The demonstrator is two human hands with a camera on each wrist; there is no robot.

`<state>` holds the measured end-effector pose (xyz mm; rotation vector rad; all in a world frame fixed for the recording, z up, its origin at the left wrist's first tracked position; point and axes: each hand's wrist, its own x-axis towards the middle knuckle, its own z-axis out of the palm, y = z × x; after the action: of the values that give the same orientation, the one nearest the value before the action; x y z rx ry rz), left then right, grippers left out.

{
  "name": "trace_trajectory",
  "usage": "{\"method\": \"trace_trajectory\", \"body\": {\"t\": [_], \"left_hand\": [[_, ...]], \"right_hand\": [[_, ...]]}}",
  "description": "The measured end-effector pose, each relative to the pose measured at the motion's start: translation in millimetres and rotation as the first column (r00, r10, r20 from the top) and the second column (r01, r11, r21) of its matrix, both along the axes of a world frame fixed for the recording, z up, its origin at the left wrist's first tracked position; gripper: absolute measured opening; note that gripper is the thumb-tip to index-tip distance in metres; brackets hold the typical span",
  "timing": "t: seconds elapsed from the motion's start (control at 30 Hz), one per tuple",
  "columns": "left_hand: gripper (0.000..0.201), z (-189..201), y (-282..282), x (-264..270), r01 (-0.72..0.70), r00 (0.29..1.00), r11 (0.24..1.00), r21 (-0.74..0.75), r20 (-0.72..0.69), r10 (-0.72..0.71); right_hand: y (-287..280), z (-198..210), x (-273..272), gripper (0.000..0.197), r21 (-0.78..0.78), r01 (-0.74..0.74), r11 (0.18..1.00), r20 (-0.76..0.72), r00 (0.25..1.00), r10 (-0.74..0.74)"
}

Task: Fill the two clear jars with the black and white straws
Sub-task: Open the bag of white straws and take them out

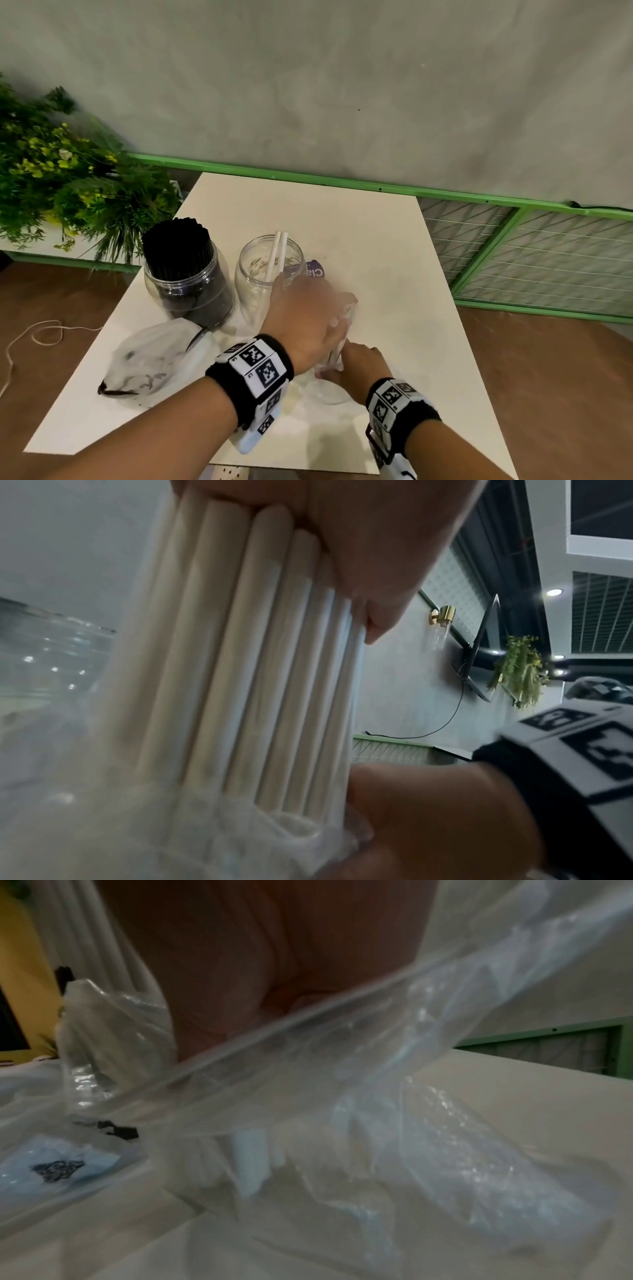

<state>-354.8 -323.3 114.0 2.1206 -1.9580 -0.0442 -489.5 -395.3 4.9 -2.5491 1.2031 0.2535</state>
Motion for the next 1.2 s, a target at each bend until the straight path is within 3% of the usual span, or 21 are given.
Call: {"method": "trace_trajectory", "body": {"t": [0.17, 0.23, 0.3, 0.37, 0.47, 0.57, 0.7, 0.83, 0.9, 0.97, 1.1, 1.2], "left_hand": [[0.043, 0.9, -2.7, 2.6, 0.022, 0.999, 1.000, 0.021, -0.028, -0.021], [0.040, -0.6, -4.7, 5.4, 0.022, 0.999, 1.000, 0.018, -0.041, -0.021], [0.037, -2.1, -8.0, 10.0, 0.010, 0.999, 1.000, 0.020, -0.047, -0.009], [0.037, -3.1, -11.7, 14.5, 0.011, 0.999, 1.000, 0.025, -0.044, -0.009], [0.043, -2.8, -17.1, 18.6, 0.026, 0.999, 0.999, 0.040, -0.022, -0.025], [0.046, -3.2, -20.8, 19.3, 0.022, 1.000, 0.999, 0.042, 0.001, -0.022], [0.042, -5.4, -20.9, 20.0, 0.020, 1.000, 1.000, 0.006, -0.004, -0.020], [0.040, -7.4, -19.6, 20.0, 0.017, 1.000, 1.000, 0.020, 0.024, -0.017], [0.038, -7.3, -19.0, 19.3, 0.016, 0.999, 0.999, 0.035, 0.031, -0.017], [0.037, -6.9, -17.3, 18.6, 0.024, 0.999, 0.999, 0.035, 0.033, -0.025], [0.035, -7.4, -12.4, 17.2, 0.039, 0.999, 0.999, 0.033, 0.031, -0.040], [0.037, -6.9, -9.5, 17.0, 0.046, 0.999, 0.998, 0.035, 0.027, -0.047]], "right_hand": [[-3.6, 0.8, 6.1, 0.059, -0.051, -0.040, 0.998, -0.080, 0.996, 0.036], [-3.7, 2.5, 6.3, 0.067, -0.052, -0.022, 0.998, -0.031, 0.999, 0.021], [-2.4, -0.2, 0.3, 0.081, -0.046, 0.026, 0.999, 0.130, 0.991, -0.019], [1.4, -5.8, -11.2, 0.087, -0.103, 0.055, 0.993, 0.376, 0.927, -0.012], [6.9, -13.8, -25.7, 0.067, -0.318, 0.049, 0.947, 0.529, 0.838, 0.135], [8.4, -13.3, -31.0, 0.042, -0.472, -0.109, 0.875, 0.445, 0.827, 0.343], [11.5, -15.8, -32.2, 0.058, -0.507, -0.237, 0.829, 0.230, 0.890, 0.395], [15.1, -20.4, -31.0, 0.024, -0.583, -0.412, 0.700, 0.066, 0.835, 0.546], [16.6, -16.0, -32.7, 0.019, -0.538, -0.506, 0.674, -0.018, 0.806, 0.591], [20.5, -9.0, -33.2, 0.013, -0.454, -0.482, 0.749, 0.003, 0.840, 0.543], [19.7, 9.3, -28.1, 0.042, -0.098, -0.257, 0.961, 0.077, 0.961, 0.265], [8.1, 12.8, -21.7, 0.043, 0.148, -0.083, 0.986, 0.091, 0.993, 0.070]]}}
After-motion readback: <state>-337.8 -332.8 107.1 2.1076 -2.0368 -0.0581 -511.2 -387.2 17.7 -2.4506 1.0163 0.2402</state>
